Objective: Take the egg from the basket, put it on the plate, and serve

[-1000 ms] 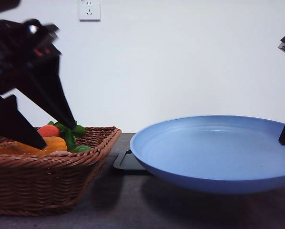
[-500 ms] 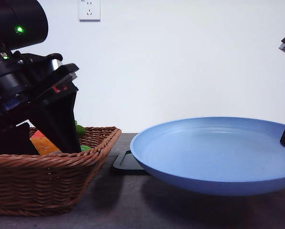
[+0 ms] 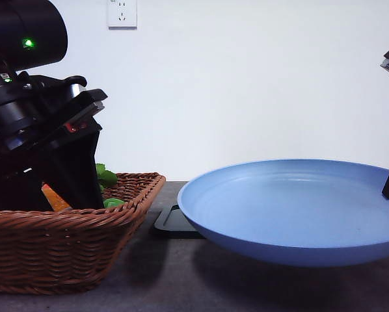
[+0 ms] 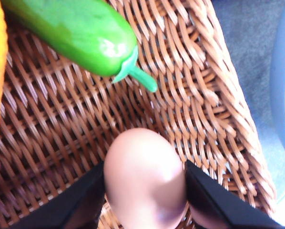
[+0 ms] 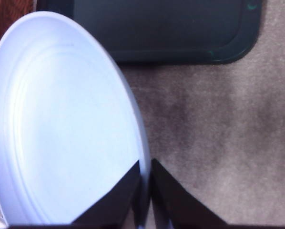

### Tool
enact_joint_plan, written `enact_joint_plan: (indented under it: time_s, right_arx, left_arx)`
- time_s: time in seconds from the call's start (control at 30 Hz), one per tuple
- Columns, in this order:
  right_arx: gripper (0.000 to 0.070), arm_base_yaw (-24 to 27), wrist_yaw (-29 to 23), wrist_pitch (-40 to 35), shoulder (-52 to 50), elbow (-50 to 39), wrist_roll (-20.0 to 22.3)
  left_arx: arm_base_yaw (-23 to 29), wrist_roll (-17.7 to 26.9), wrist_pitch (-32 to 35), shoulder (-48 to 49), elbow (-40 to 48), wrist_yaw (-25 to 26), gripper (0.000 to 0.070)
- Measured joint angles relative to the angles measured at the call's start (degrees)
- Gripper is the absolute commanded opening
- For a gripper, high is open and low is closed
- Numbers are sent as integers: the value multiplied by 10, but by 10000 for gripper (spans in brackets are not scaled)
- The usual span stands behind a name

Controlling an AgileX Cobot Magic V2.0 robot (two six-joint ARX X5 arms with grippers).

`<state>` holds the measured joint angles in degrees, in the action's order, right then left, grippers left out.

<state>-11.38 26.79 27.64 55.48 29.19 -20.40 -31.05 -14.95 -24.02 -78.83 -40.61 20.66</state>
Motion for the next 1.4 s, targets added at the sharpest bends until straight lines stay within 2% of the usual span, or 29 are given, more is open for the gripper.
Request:
enact_joint_plan:
  time_s: [0.17, 0.27, 0.37, 0.47, 0.67, 0.9, 1.07, 1.4]
  right_arx:
    - [0, 0, 0, 2, 0, 0, 0]
    - [0, 0, 0, 9, 0, 0, -2]
    - [0, 0, 0, 14, 0, 0, -7]
    - [0, 0, 8, 14, 0, 0, -10]
    - [0, 0, 56, 14, 0, 0, -12]
    - [0, 0, 60, 20, 0, 0, -13]
    - [0, 0, 60, 25, 0, 0, -14]
    - [0, 0, 59, 30, 0, 0, -15]
  left_arx:
    - [1, 10, -79, 0, -36, 2, 166]
    - [1, 20, -135, 0, -91, 13, 166]
    - [-3, 25, -158, 0, -156, 44, 168]
    - [-24, 27, -142, 1, -200, 68, 168]
    - [-103, 58, -58, 2, -224, 67, 169]
    - [-187, 122, -6, -44, -224, -4, 171]
    - [-209, 145, -2, -103, -224, -27, 171]
    - [-215, 155, 3, -148, -224, -28, 174]
